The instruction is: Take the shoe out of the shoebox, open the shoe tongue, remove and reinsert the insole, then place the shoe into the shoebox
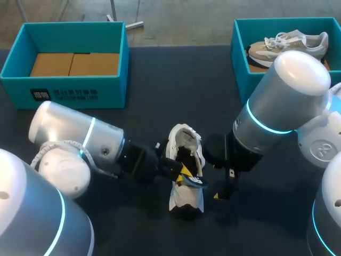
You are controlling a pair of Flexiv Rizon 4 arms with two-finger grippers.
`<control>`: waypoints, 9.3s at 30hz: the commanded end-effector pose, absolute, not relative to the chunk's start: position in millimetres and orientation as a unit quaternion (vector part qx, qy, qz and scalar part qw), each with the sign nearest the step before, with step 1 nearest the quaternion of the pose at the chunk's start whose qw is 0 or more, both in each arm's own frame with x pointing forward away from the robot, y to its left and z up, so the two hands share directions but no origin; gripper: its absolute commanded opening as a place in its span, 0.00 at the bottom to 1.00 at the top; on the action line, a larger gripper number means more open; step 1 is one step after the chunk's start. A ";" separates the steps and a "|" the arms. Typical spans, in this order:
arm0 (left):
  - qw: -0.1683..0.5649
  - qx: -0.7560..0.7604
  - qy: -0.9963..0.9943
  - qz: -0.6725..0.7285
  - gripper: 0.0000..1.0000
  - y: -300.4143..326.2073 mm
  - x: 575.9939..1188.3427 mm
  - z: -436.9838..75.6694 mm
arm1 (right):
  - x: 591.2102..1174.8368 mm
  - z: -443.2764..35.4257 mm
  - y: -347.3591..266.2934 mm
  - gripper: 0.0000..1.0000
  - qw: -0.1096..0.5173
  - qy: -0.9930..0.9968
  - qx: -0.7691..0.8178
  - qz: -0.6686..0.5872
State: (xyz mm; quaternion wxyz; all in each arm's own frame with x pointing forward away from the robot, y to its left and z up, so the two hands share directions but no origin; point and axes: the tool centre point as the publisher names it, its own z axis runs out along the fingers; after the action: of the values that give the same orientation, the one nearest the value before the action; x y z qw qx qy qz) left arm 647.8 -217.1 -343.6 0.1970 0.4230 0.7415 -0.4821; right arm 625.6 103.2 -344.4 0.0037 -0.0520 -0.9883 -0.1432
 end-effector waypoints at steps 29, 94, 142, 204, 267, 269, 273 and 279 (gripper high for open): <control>0.218 0.384 0.744 -0.501 0.26 -212.9 643.6 -339.1 | 624.6 -345.6 104.2 1.00 0.002 -0.988 -0.053 -0.142; 0.236 0.410 0.719 -0.510 0.00 -221.1 630.8 -336.0 | 624.6 -345.6 104.2 1.00 0.002 -0.988 -0.053 -0.142; 0.215 0.395 0.737 -0.504 0.06 -218.6 636.0 -337.1 | 624.6 -345.6 104.2 1.00 0.002 -0.988 -0.053 -0.142; 0.138 0.454 0.747 -0.466 0.42 -154.3 657.3 -279.3 | 624.6 -345.6 104.2 1.00 0.002 -0.988 -0.053 -0.142; -0.040 0.660 0.719 -0.214 0.00 -189.3 668.2 -265.1 | 606.1 -315.0 -11.7 1.00 0.030 -0.988 -0.024 -0.149; -0.044 0.670 0.715 -0.197 0.00 -191.5 676.7 -266.7 | 609.7 -314.1 -16.3 1.00 0.037 -0.987 -0.018 -0.155; -0.051 0.688 0.703 -0.173 0.00 -193.9 689.1 -270.3 | 614.6 -310.8 -28.6 1.00 0.051 -0.987 -0.004 -0.151; -0.071 0.718 0.677 -0.143 0.00 -200.6 700.1 -277.3 | 617.6 -309.2 -43.6 1.00 0.055 -0.985 0.018 -0.164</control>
State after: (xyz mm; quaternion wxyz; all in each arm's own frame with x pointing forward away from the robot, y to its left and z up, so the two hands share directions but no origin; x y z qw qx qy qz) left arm 692.0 -188.1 -272.8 -0.0351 0.7070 0.6847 -0.1733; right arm 616.4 -36.3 -309.4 0.0522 0.0140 -0.9867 -0.1533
